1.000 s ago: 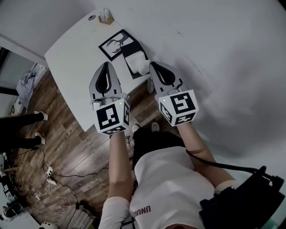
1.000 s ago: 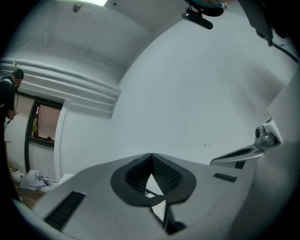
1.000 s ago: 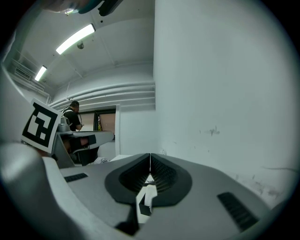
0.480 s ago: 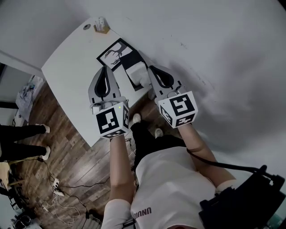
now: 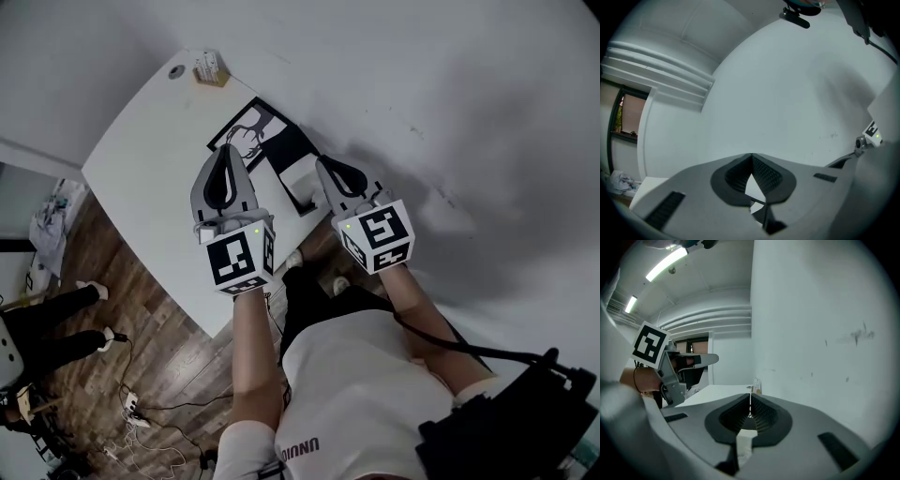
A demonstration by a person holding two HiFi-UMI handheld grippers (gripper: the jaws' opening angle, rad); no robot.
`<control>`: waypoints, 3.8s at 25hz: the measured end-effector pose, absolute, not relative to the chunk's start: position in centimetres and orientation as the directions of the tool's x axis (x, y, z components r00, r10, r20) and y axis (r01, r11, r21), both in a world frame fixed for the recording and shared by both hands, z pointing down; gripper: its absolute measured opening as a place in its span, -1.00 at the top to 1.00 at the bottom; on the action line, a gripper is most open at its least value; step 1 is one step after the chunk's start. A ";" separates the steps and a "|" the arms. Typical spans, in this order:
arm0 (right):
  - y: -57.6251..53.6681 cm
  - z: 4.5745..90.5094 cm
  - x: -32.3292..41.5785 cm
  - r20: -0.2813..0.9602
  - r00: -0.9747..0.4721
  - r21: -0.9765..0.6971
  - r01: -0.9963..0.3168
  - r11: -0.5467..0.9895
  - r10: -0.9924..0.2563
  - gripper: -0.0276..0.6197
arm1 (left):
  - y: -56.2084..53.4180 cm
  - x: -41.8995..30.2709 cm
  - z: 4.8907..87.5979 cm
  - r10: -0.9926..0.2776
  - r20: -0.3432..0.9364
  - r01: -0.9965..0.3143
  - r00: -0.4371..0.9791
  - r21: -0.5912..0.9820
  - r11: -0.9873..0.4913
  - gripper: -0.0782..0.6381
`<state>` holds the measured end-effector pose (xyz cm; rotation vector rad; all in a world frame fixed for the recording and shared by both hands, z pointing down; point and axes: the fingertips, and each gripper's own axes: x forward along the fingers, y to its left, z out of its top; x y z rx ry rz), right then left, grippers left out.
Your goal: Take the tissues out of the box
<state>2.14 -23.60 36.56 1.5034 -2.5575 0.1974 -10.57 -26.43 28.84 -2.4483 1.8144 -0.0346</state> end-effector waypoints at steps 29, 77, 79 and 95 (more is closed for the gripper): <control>-27.3 46.1 2.5 0.456 -0.436 -0.100 -0.891 0.443 -0.775 0.39 | -33.5 -9.2 35.5 -0.918 0.089 -0.921 0.387 -0.022 -0.390 0.75; -26.9 50.9 2.3 0.603 -0.427 -0.221 -0.901 0.373 -0.674 0.63 | -34.0 -11.0 36.6 -0.919 0.111 -0.924 0.378 -0.021 -0.383 0.75; -26.8 50.7 2.3 0.599 -0.428 -0.229 -0.901 0.368 -0.676 0.65 | -34.0 -11.0 36.6 -0.919 0.110 -0.923 0.378 -0.023 -0.383 0.75; -27.4 46.5 2.2 0.528 -0.444 -0.212 -0.894 0.394 -0.724 0.69 | -33.4 -11.3 35.9 -0.924 0.090 -0.927 0.372 -0.020 -0.375 0.75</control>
